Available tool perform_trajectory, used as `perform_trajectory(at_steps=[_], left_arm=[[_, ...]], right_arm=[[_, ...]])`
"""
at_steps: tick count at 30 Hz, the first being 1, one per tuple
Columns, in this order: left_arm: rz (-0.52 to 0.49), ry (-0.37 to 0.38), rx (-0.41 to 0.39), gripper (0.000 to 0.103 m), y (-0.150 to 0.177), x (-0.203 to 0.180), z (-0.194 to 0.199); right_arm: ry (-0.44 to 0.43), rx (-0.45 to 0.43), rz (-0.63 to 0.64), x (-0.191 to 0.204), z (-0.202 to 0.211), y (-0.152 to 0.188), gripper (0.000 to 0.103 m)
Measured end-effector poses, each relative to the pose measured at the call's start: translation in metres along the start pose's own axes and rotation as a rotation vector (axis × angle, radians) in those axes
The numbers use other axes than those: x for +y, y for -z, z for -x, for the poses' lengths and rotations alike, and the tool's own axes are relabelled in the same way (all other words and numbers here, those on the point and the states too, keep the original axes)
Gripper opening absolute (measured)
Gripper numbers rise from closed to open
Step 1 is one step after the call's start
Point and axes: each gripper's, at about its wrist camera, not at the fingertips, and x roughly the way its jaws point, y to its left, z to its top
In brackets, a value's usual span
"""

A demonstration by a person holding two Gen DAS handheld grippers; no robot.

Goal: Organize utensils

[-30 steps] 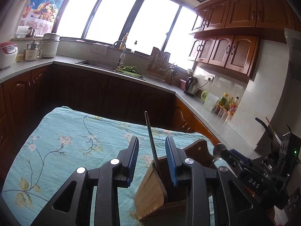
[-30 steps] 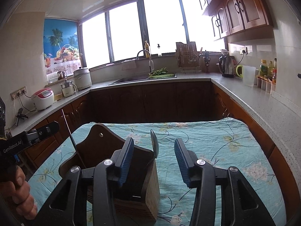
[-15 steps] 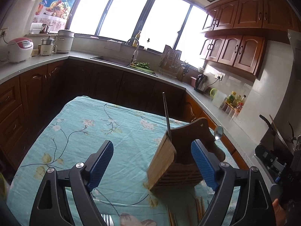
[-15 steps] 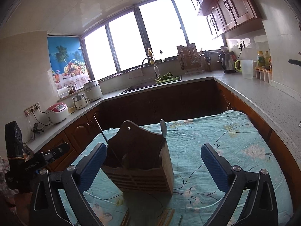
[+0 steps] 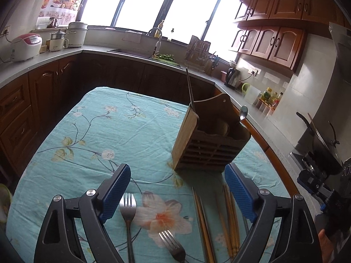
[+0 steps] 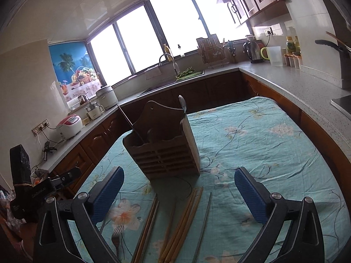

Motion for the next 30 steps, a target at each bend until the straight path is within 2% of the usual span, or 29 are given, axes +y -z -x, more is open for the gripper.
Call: perform_trajectory(at_steps=[6, 17, 20, 26, 30], left_arm=[[-0.02, -0.012, 0.058, 0.088, 0.01, -0.004, 0.008], [-0.058, -0.043, 0.148, 0.086, 0.007, -0.015, 0.001], [-0.074, -0.049, 0.171, 0.083, 0.007, -0.02, -0.006], [-0.121, -0.038, 0.281, 0.057, 0.009, -0.035, -0.037], [-0.158, -0.047, 0.337, 0.051, 0.008, -0.046, -0.059]], right_arm=[[0.019, 0.036, -0.015, -0.002, 0.006, 0.022, 0.101], [0.033, 0.07, -0.029, -0.004, 0.0, 0.032, 0.1], [0.059, 0.079, -0.028, -0.006, -0.003, 0.034, 0.09], [0.078, 0.126, -0.038, -0.015, -0.019, 0.033, 0.064], [0.089, 0.174, -0.04, -0.019, -0.035, 0.035, 0.053]])
